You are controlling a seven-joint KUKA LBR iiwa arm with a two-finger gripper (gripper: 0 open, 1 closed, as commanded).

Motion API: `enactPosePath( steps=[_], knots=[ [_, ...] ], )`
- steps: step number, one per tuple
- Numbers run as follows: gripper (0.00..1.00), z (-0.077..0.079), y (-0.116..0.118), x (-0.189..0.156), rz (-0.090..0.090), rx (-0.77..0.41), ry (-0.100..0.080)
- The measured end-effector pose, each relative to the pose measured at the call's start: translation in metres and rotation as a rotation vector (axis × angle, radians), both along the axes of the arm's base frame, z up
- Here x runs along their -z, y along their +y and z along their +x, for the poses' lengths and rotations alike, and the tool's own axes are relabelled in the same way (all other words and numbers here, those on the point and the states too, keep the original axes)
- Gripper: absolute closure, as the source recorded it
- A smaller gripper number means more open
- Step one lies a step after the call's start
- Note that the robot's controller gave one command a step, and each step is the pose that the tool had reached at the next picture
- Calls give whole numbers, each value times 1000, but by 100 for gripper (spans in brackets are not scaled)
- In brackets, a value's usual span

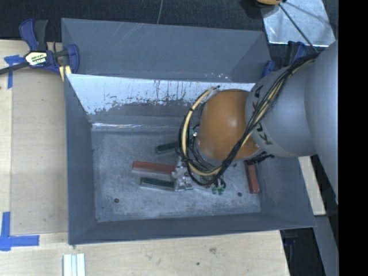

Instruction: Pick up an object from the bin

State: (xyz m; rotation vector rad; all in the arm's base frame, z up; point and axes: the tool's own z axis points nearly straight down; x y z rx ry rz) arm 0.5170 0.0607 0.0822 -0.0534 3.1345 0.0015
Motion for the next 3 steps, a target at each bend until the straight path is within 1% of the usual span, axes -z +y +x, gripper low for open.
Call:
enactPosePath(
  steps=[1,2,3],
  knots=[
    [100,0,0,0,0,1,0],
    [100,-7,4,-38,-2,-24,8],
    [100,-3,15,-76,-2,-223,3]
  ],
)
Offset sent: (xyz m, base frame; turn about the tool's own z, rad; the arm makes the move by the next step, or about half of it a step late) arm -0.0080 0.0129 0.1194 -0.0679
